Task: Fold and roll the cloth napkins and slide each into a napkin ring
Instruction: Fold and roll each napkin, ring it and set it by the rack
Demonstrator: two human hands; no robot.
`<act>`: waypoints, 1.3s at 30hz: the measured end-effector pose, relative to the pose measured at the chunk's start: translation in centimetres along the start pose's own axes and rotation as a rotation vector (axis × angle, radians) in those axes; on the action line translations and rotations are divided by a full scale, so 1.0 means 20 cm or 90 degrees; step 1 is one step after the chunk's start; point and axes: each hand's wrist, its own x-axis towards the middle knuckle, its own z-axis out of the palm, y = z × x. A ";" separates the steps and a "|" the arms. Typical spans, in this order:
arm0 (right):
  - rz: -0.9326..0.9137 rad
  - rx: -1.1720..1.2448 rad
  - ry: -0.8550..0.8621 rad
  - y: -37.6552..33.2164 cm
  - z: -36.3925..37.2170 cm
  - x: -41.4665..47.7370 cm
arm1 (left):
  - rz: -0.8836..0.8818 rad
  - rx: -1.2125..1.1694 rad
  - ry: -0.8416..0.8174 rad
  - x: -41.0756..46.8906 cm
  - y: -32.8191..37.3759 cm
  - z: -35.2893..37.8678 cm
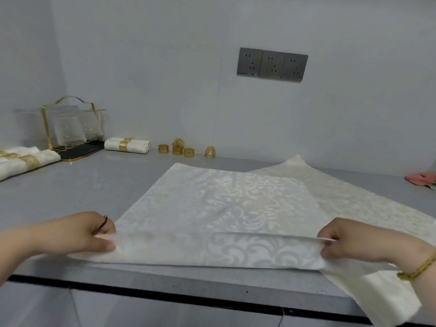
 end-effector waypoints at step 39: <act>0.391 0.078 0.367 0.38 0.01 0.79 | -0.177 0.036 0.391 0.74 -0.02 0.01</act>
